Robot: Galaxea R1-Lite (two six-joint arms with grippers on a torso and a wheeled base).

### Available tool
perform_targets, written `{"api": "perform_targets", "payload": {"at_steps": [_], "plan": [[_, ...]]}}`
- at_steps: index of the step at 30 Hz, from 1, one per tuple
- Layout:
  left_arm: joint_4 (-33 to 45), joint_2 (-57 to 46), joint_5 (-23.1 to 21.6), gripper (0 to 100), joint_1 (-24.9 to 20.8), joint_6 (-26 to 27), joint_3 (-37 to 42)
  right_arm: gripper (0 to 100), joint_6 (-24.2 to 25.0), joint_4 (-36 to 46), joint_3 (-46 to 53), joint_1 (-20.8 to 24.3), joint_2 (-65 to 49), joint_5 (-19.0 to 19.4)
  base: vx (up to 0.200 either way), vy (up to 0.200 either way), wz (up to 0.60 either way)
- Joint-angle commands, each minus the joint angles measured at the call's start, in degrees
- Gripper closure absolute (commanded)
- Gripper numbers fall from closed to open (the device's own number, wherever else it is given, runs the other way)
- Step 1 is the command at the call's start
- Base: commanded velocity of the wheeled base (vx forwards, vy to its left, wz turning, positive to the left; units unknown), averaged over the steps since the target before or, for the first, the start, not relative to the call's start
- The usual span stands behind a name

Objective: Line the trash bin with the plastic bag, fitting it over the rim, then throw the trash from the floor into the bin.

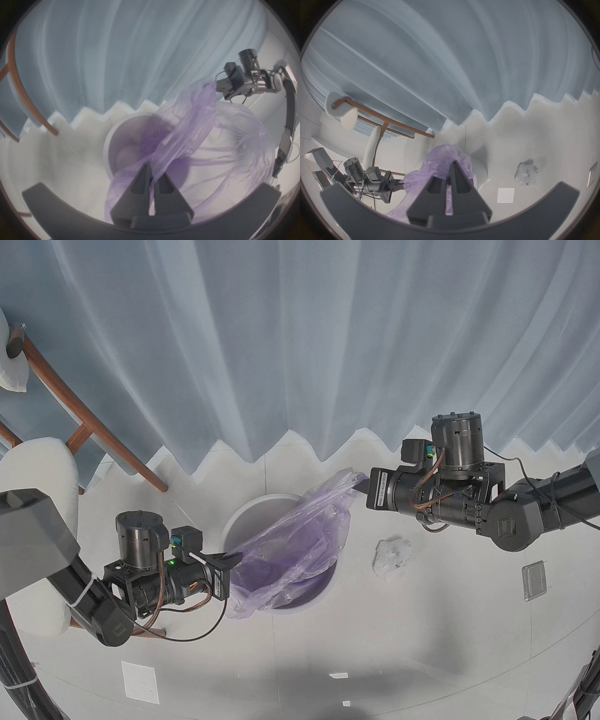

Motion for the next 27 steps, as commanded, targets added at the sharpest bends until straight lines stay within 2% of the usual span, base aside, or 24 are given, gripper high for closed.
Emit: {"api": "perform_targets", "payload": {"at_steps": [1, 5, 9, 13, 17, 25, 27], "plan": [[23.6, -8.9, -0.2, 100, 1.4, -8.4, -16.4, 100, 0.0, 0.3, -6.9, -2.9, 5.0, 3.4, 0.0, 0.0, 0.0], [30.1, -7.9, -0.2, 100, 3.1, -8.6, -23.7, 100, 0.0, 0.4, -11.6, -3.6, 8.3, 3.7, 0.0, 0.0, 0.0], [30.2, -5.2, 0.3, 100, 3.3, -10.4, -28.1, 100, 0.0, 0.6, -15.4, -4.0, 10.8, 4.1, 0.0, 0.0, 0.0], [30.5, -4.9, 0.4, 100, 3.1, -13.9, -29.8, 100, 0.0, 2.1, -19.2, -4.8, 12.6, 4.5, 0.0, 0.0, 0.0], [30.1, -3.5, 0.7, 100, 3.3, -14.1, -29.9, 100, 0.0, 3.4, -22.8, -5.6, 14.6, 4.8, 0.0, 0.0, 0.0], [30.6, -1.8, 4.8, 100, 3.3, -14.7, -30.1, 100, 0.1, 3.4, -26.9, -6.7, 18.6, 4.9, 0.0, 0.0, 0.0], [30.6, -1.1, 6.4, 100, 3.1, -16.8, -31.7, 100, 0.1, 3.5, -28.3, -7.0, 19.6, 4.9, 0.0, 0.0, 0.0]]}}
